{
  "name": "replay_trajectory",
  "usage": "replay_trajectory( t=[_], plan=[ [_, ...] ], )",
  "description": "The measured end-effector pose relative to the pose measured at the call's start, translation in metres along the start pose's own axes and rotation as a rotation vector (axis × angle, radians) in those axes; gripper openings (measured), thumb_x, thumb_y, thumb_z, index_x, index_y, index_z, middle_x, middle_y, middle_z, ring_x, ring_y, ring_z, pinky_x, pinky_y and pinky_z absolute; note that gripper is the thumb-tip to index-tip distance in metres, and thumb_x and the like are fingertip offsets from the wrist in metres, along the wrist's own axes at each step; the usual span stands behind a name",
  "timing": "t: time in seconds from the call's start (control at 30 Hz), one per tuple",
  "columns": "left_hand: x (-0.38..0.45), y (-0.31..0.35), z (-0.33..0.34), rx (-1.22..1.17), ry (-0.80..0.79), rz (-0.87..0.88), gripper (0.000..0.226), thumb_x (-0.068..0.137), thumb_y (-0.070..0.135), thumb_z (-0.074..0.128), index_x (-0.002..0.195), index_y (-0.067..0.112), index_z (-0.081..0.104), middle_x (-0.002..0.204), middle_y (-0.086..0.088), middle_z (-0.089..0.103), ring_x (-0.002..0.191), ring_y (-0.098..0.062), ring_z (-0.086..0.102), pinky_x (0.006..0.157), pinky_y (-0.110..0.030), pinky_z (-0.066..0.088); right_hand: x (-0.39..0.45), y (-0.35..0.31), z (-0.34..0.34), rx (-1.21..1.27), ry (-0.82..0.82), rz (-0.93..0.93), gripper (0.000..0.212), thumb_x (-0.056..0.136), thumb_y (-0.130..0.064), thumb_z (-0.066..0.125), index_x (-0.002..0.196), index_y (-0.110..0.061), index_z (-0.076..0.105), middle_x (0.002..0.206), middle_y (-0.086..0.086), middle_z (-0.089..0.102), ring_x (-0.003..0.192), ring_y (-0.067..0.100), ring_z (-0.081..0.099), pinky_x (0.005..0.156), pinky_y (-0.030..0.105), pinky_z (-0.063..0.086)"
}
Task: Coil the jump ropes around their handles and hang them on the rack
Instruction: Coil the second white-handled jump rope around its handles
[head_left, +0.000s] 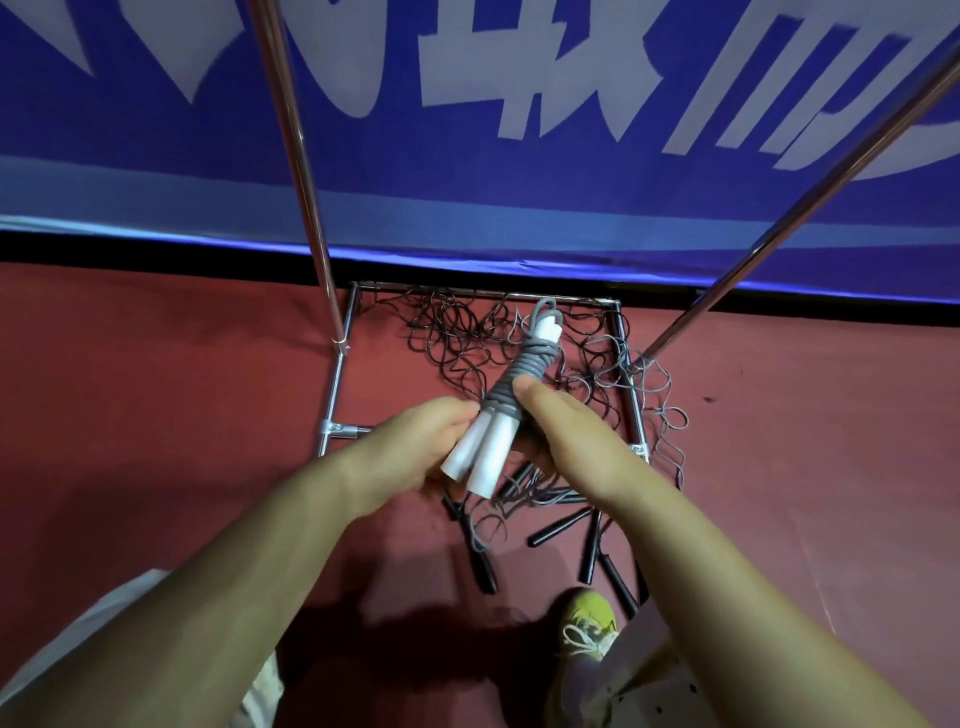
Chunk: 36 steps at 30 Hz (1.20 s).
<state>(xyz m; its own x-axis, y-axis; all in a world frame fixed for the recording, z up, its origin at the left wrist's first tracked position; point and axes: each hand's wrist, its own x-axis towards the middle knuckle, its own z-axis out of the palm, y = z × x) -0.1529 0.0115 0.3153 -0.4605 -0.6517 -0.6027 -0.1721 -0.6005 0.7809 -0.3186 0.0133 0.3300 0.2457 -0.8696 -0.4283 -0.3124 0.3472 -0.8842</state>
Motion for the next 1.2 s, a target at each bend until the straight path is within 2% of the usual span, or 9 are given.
replay_trajectory(
  t=[0.07, 0.13, 0.23, 0.3, 0.37, 0.47, 0.6, 0.83, 1.2],
  plan=[
    [-0.005, 0.005, 0.003, -0.152, -0.125, -0.038, 0.056, 0.094, 0.044, 0.023, 0.086, 0.013, 0.068, 0.072, -0.005, 0.068, 0.063, -0.019, 0.058, 0.062, -0.031, 0.038, -0.003, -0.005, 0.001, 0.122, -0.002, -0.027, 0.04, 0.1, -0.038, 0.034, 0.08, -0.013, 0.058, 0.075, 0.013, 0.068, 0.066, 0.009, 0.059, 0.063, 0.018, 0.045],
    [-0.007, 0.005, 0.008, -0.372, -0.339, -0.063, 0.067, 0.085, 0.054, 0.028, 0.084, 0.006, 0.074, 0.074, -0.014, 0.07, 0.063, -0.025, 0.065, 0.061, -0.03, 0.045, -0.008, -0.007, 0.001, 0.218, -0.019, -0.058, 0.047, 0.098, -0.037, 0.032, 0.076, 0.001, 0.05, 0.054, 0.006, 0.055, 0.052, 0.008, 0.05, 0.054, 0.019, 0.038],
    [-0.006, -0.002, 0.017, -0.603, -0.577, -0.056, 0.072, 0.082, 0.066, 0.035, 0.089, 0.006, 0.075, 0.067, -0.007, 0.067, 0.057, -0.021, 0.062, 0.059, -0.027, 0.048, -0.009, -0.008, 0.001, 0.232, -0.036, -0.09, 0.064, 0.072, -0.054, 0.043, 0.077, 0.01, 0.046, 0.072, 0.028, 0.047, 0.071, 0.028, 0.046, 0.068, 0.033, 0.037],
    [-0.004, -0.003, 0.02, -0.632, -0.581, -0.075, 0.068, 0.083, 0.066, 0.032, 0.08, 0.01, 0.071, 0.053, -0.001, 0.054, 0.041, -0.013, 0.046, 0.049, -0.022, 0.04, -0.002, -0.008, -0.001, 0.157, 0.025, -0.053, 0.054, 0.08, -0.054, 0.041, 0.079, -0.002, 0.055, 0.079, 0.028, 0.056, 0.085, 0.025, 0.053, 0.076, 0.033, 0.041],
    [-0.004, 0.004, 0.021, -0.591, -0.495, -0.096, 0.065, 0.082, 0.066, 0.032, 0.067, 0.012, 0.065, 0.046, 0.001, 0.043, 0.035, -0.01, 0.033, 0.044, -0.021, 0.031, 0.004, 0.001, -0.006, 0.006, 0.103, -0.074, 0.038, 0.096, -0.043, 0.028, 0.084, -0.021, 0.056, 0.085, 0.003, 0.061, 0.095, 0.018, 0.057, 0.08, 0.028, 0.044],
    [-0.005, 0.009, 0.02, -0.486, -0.274, -0.069, 0.064, 0.078, 0.066, 0.032, 0.061, 0.01, 0.058, 0.044, -0.001, 0.036, 0.034, -0.011, 0.028, 0.042, -0.021, 0.026, -0.004, 0.003, -0.007, -0.39, 0.135, -0.293, 0.05, 0.089, -0.06, 0.01, 0.094, -0.032, 0.051, 0.095, -0.01, 0.056, 0.093, 0.01, 0.053, 0.086, 0.029, 0.042],
    [-0.005, 0.008, 0.025, -0.378, -0.034, 0.061, 0.057, 0.094, 0.055, 0.028, 0.073, 0.008, 0.054, 0.051, -0.003, 0.044, 0.033, -0.009, 0.031, 0.043, -0.022, 0.023, -0.008, 0.003, -0.001, -0.374, 0.163, -0.247, 0.053, 0.089, -0.061, 0.007, 0.095, -0.029, 0.048, 0.096, -0.007, 0.055, 0.092, 0.013, 0.05, 0.085, 0.032, 0.04],
    [-0.002, 0.006, 0.027, -0.055, 0.22, 0.108, 0.046, 0.099, 0.037, 0.026, 0.074, 0.013, 0.056, 0.049, -0.003, 0.051, 0.04, -0.013, 0.033, 0.048, -0.027, 0.026, -0.005, 0.003, 0.003, -0.355, 0.137, -0.077, 0.056, 0.105, -0.039, 0.016, 0.055, -0.024, 0.038, 0.048, -0.008, 0.037, 0.044, 0.002, 0.038, 0.049, 0.02, 0.024],
    [0.01, -0.003, 0.012, 0.193, 0.325, 0.11, 0.052, 0.084, 0.057, 0.034, 0.072, 0.014, 0.06, 0.053, 0.002, 0.055, 0.048, -0.014, 0.042, 0.056, -0.03, 0.036, 0.001, 0.007, 0.008, -0.341, 0.196, 0.024, 0.071, 0.102, -0.05, 0.018, 0.055, -0.01, 0.053, 0.053, 0.004, 0.055, 0.064, 0.029, 0.058, 0.069, 0.035, 0.045]
  ],
)
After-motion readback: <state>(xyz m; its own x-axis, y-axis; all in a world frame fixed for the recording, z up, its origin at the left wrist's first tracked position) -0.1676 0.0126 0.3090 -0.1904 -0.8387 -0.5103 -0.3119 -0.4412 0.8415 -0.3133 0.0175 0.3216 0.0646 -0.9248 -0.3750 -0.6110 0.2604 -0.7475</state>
